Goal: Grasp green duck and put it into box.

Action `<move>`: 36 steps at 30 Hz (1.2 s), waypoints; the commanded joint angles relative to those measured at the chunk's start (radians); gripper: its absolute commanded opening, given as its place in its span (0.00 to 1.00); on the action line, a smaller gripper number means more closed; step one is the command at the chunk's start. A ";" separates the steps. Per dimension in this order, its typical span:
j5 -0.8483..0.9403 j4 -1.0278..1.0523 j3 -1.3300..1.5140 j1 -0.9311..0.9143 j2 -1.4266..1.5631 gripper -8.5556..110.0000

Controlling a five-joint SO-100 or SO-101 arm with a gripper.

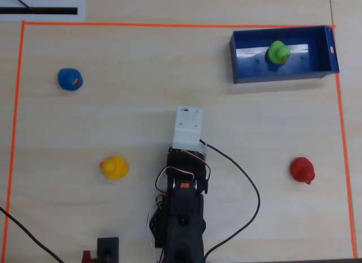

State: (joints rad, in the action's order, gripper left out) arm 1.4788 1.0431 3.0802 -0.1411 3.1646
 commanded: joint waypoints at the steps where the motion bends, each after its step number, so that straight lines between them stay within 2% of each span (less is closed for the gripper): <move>1: 0.009 0.005 0.018 0.031 0.040 0.07; 12: -0.003 0.190 0.031 0.161 0.138 0.07; 20: -0.017 0.288 0.031 0.155 0.146 0.07; 31: -0.015 0.288 0.031 0.158 0.147 0.08; 36: -0.015 0.288 0.031 0.158 0.147 0.11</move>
State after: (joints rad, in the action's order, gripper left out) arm 1.4711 1.3146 3.1140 0.0199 3.3195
